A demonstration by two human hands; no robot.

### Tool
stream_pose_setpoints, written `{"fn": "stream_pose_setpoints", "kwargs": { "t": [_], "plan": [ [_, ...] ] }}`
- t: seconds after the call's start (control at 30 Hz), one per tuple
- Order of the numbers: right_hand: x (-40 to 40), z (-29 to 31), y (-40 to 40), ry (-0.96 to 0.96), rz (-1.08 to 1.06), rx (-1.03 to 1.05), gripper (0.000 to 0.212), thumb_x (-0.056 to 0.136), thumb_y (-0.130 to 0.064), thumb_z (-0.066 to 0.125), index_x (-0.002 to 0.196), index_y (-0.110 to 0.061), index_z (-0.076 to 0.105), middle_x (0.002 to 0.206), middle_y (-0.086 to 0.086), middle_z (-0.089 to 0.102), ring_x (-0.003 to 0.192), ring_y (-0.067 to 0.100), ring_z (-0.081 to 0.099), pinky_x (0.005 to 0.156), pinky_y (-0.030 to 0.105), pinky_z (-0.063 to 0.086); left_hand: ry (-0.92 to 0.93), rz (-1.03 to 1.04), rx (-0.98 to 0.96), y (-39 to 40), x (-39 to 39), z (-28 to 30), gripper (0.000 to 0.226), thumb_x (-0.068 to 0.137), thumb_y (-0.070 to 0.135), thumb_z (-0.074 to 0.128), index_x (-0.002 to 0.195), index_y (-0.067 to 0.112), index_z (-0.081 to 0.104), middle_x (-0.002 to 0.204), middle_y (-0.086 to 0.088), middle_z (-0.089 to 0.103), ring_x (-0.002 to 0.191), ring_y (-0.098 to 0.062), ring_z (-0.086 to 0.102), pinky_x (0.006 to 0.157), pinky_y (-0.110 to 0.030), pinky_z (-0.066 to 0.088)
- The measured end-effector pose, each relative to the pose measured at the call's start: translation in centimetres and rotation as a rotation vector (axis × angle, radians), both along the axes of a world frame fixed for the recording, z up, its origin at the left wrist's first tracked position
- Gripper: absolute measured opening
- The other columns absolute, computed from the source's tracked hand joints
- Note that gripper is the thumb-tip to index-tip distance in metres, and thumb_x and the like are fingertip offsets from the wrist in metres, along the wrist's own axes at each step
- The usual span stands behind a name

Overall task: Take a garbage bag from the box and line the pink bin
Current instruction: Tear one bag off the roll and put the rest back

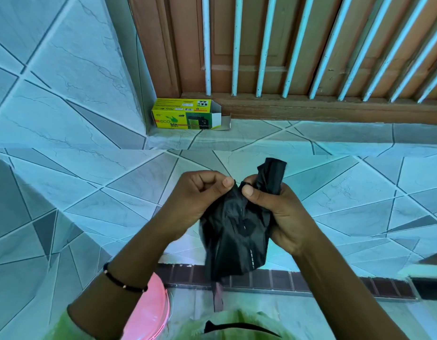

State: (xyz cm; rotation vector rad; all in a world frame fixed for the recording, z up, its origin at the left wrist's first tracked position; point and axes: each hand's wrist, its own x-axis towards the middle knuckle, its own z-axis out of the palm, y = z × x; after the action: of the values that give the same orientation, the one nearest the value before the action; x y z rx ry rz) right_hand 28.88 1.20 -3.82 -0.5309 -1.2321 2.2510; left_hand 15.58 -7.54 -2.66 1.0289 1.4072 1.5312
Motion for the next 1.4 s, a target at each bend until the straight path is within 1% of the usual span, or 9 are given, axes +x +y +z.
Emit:
{"fn": "stream_pose_setpoints", "kwargs": {
  "t": [0.1,0.17,0.37,0.47,0.63,0.83,1.03,1.27,1.4],
  "plan": [
    [0.8,0.5,1.0,-0.215,0.138,0.115,0.006,0.061,-0.010,0.072,0.067,-0.013,0.073,0.069,0.004,0.071,0.065,0.016,0.068,0.062,0.024,0.054,0.293,-0.038,-0.029,-0.3,-1.0,1.3,0.015,0.078,0.022,0.062,0.065,0.018,0.067,0.053,0.013,0.066,0.051,0.005,0.057,0.052,-0.009,0.043],
    [0.9,0.5,1.2,-0.254,0.180,0.125,0.008,0.063,-0.007,0.076,0.068,-0.012,0.073,0.071,0.005,0.072,0.067,0.018,0.068,0.062,0.025,0.054,0.399,-0.064,-0.056,-0.3,-1.5,1.8,0.014,0.075,0.029,0.064,0.067,0.020,0.069,0.059,0.012,0.069,0.056,0.003,0.059,0.056,-0.011,0.044],
    [0.9,0.3,1.3,-0.244,0.109,0.199,0.013,0.061,-0.006,0.079,0.068,-0.012,0.070,0.071,0.007,0.070,0.069,0.022,0.067,0.065,0.028,0.055,0.379,-0.164,-0.216,-0.6,-2.0,1.4,0.029,0.062,0.034,0.074,0.085,0.016,0.072,0.083,-0.004,0.076,0.073,-0.011,0.069,0.075,-0.025,0.053],
    [0.9,0.0,1.1,-0.228,0.111,0.164,0.006,0.066,-0.011,0.073,0.069,-0.010,0.068,0.072,0.008,0.067,0.069,0.021,0.066,0.065,0.029,0.055,0.392,-0.161,-0.226,-0.6,-1.7,1.1,0.029,0.062,0.034,0.075,0.079,0.011,0.072,0.076,-0.011,0.074,0.067,-0.012,0.064,0.067,-0.026,0.049],
    [0.9,-0.1,1.0,-0.256,0.071,0.179,0.018,0.065,-0.009,0.079,0.075,-0.004,0.066,0.075,0.011,0.068,0.072,0.024,0.066,0.067,0.031,0.055,0.291,-0.129,-0.204,-0.5,-1.2,1.3,0.002,0.074,0.020,0.072,0.072,0.018,0.072,0.064,0.006,0.071,0.060,-0.003,0.063,0.057,-0.013,0.048],
    [0.5,0.2,0.1,-0.162,-0.071,0.109,0.011,0.061,-0.009,0.071,0.068,-0.005,0.063,0.064,0.007,0.067,0.061,0.020,0.065,0.060,0.029,0.055,0.097,-0.054,-0.191,-0.7,-0.9,1.0,0.010,0.077,0.015,0.067,0.071,0.008,0.069,0.060,0.003,0.068,0.056,-0.007,0.061,0.055,-0.014,0.048],
    [-0.2,0.3,-1.0,-0.053,-0.103,-0.041,0.007,0.063,-0.008,0.069,0.064,-0.007,0.061,0.063,0.008,0.064,0.061,0.021,0.064,0.060,0.028,0.055,-0.112,-0.010,-0.088,-1.1,0.1,0.5,0.012,0.076,0.015,0.063,0.065,0.013,0.068,0.059,0.004,0.068,0.054,-0.007,0.062,0.053,-0.013,0.047],
    [-1.4,0.3,-2.4,0.160,-0.054,-0.288,0.017,0.058,-0.011,0.075,0.068,-0.010,0.061,0.072,0.011,0.065,0.067,0.023,0.066,0.068,0.034,0.057,-0.475,0.015,0.073,-1.0,1.5,-0.2,0.001,0.064,0.018,0.071,0.065,0.018,0.071,0.074,-0.002,0.074,0.067,-0.013,0.069,0.064,-0.022,0.056],
    [-1.8,0.2,-2.5,0.238,-0.033,-0.342,0.023,0.053,-0.011,0.080,0.068,-0.009,0.062,0.072,0.011,0.069,0.068,0.023,0.068,0.066,0.034,0.057,-0.597,-0.020,0.135,-0.7,1.9,-0.4,0.011,0.066,0.021,0.066,0.073,0.013,0.068,0.096,-0.009,0.074,0.084,-0.018,0.071,0.073,-0.026,0.057]
  ]
}}
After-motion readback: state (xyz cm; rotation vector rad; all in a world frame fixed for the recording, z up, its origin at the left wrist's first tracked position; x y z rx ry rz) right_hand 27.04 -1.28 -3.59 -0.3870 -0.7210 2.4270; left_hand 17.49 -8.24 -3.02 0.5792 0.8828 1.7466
